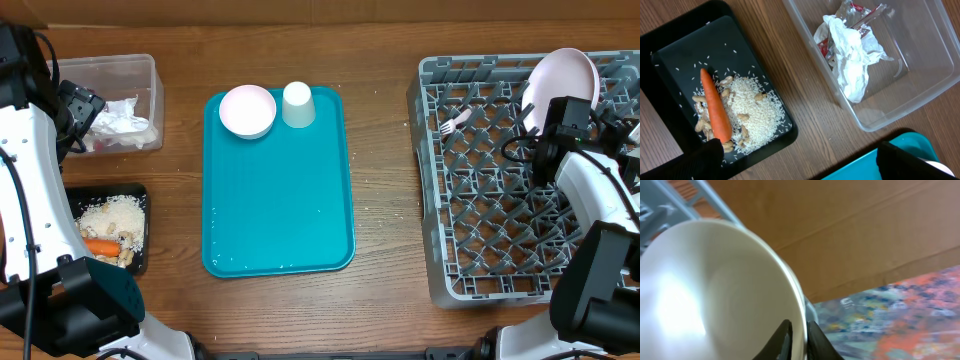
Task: Sort waste into correct bins and load items into the dishwasher rack
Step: 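Swing the right gripper over the white cup on the teal tray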
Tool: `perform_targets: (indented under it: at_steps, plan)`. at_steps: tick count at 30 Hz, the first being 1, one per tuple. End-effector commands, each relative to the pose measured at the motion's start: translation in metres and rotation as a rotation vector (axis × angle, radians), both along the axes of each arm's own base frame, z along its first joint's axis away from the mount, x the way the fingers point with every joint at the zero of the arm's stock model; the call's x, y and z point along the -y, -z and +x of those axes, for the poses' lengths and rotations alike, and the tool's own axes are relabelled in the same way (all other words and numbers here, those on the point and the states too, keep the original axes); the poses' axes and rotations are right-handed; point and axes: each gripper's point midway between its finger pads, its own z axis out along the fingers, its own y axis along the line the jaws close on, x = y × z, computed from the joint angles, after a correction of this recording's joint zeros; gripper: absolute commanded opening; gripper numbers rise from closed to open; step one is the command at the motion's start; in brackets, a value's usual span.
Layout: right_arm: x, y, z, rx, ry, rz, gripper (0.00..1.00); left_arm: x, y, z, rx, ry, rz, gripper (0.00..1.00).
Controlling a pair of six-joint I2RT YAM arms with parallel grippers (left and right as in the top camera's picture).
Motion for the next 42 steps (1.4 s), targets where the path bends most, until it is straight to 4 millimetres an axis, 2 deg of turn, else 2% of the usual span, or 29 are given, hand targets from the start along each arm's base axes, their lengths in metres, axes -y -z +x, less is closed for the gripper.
perform_targets:
  at_steps: [1, 7, 13, 17, 20, 22, 25, 26, 28, 30, 32, 36, 39, 42]
  plan:
    - [-0.005, 0.009, 0.006, 0.033, -0.035, 0.068, 0.19, -0.001, -0.003, 0.000, 0.000, 0.009, 0.018, 1.00]
    - [-0.013, -0.001, 0.019, 0.096, -0.063, 0.055, 0.26, -0.001, -0.003, 0.000, 0.000, 0.009, 0.018, 1.00]
    - [-0.038, -0.015, 0.054, 0.234, -0.196, 0.205, 0.25, -0.001, -0.003, 0.000, 0.000, 0.009, 0.018, 1.00]
    - [-0.053, -0.028, 0.066, 0.418, -0.245, 0.341, 0.41, -0.001, -0.003, 0.000, 0.000, 0.009, 0.018, 1.00]
    - [-0.063, -0.050, 0.076, 0.572, -0.301, 0.443, 0.49, -0.001, -0.003, 0.000, 0.000, 0.009, 0.018, 1.00]
    - [-0.074, -0.079, 0.084, 0.683, -0.378, 0.514, 0.56, -0.001, -0.003, 0.000, 0.000, 0.009, 0.018, 1.00]
    - [-0.086, -0.119, 0.085, 0.799, -0.469, 0.577, 0.64, -0.001, -0.003, 0.000, 0.000, 0.009, 0.018, 1.00]
    - [-0.092, -0.131, 0.086, 0.830, -0.505, 0.603, 0.72, -0.001, -0.003, 0.000, 0.000, 0.009, 0.018, 1.00]
    - [-0.112, -0.156, 0.087, 0.891, -0.602, 0.678, 0.88, -0.001, -0.003, 0.000, 0.000, 0.009, 0.018, 1.00]
    - [-0.137, -0.173, 0.090, 0.933, -0.713, 0.781, 1.00, -0.001, -0.003, 0.000, 0.000, 0.009, 0.018, 1.00]
    - [-0.184, -0.193, 0.091, 0.973, -0.912, 0.976, 1.00, -0.001, -0.003, 0.000, 0.000, 0.009, 0.018, 1.00]
    - [-0.259, -0.216, 0.079, 0.958, -1.214, 1.315, 1.00, -0.001, -0.003, 0.000, 0.000, 0.009, 0.018, 1.00]
    - [-0.296, -0.224, 0.074, 0.916, -1.367, 1.496, 1.00, -0.001, -0.003, 0.000, 0.000, 0.009, 0.018, 1.00]
    - [-0.318, -0.216, 0.077, 0.860, -1.409, 1.600, 1.00, -0.001, -0.003, 0.000, 0.000, 0.009, 0.018, 1.00]
